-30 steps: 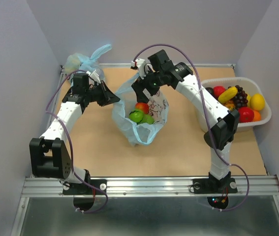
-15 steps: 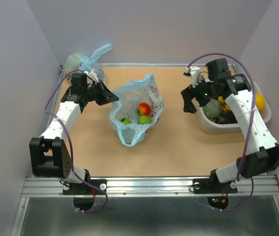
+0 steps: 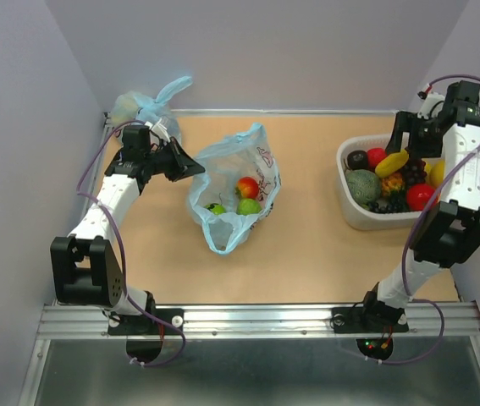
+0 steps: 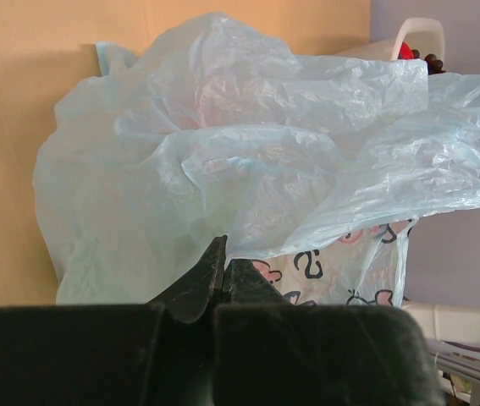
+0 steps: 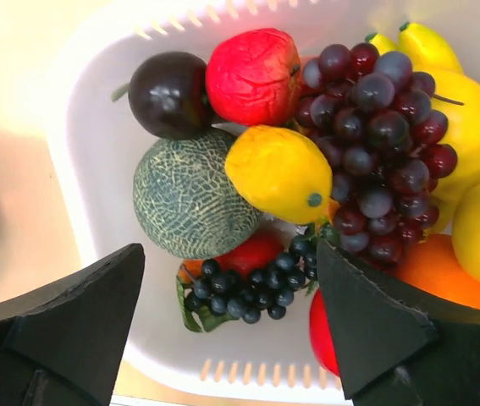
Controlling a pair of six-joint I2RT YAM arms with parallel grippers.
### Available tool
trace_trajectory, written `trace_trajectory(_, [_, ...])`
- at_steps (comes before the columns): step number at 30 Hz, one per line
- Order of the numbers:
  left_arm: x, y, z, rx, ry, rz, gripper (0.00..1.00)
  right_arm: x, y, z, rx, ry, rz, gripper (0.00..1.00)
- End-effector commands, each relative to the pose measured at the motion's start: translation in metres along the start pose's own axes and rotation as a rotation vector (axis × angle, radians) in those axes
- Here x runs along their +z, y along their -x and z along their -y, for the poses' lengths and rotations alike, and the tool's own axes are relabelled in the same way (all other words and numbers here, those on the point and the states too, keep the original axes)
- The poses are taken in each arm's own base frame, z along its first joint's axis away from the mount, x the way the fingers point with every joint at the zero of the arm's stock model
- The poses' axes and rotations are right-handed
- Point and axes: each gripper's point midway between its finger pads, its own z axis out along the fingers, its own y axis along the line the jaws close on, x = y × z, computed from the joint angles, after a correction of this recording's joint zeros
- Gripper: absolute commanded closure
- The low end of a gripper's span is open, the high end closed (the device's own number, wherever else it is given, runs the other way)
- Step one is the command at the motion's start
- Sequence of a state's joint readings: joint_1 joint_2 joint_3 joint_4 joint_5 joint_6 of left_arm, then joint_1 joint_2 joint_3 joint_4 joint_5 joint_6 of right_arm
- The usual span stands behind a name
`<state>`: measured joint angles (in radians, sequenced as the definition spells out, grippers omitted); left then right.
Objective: Place the fake fruits into the plastic bag and tie a complex knot
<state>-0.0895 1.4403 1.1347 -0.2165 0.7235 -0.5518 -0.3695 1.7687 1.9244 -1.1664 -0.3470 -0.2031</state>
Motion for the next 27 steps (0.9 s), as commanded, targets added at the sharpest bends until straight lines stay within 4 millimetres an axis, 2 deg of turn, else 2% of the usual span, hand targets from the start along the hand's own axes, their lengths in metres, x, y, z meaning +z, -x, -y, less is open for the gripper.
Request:
trace_trajectory(1, [-0.012,0.009,0.017,0.056,-0.047,0.052,1.0,0.004,0.014,0.014,0.04,-0.105,0.036,0.11])
trace_trajectory(11, [-0.011,0.004,0.012,0.049,-0.038,0.046,1.0,0.047,0.029,0.03,0.061,-0.094,0.022,0.1])
trace_trajectory(15, [-0.01,0.005,0.013,0.049,-0.038,0.044,1.0,0.058,0.031,0.031,0.068,-0.08,0.012,0.16])
trace_trajectory(19, [-0.01,0.007,0.013,0.055,-0.035,0.043,1.0,0.058,0.027,0.028,0.069,-0.067,0.003,0.31])
trace_trajectory(23, [-0.008,0.007,0.012,0.052,-0.033,0.037,1.0,0.048,0.019,0.023,0.065,-0.061,-0.004,0.48])
trace_trajectory(27, [-0.009,0.007,0.012,0.058,-0.03,0.036,1.0,0.018,0.022,0.006,0.042,-0.028,0.038,0.61])
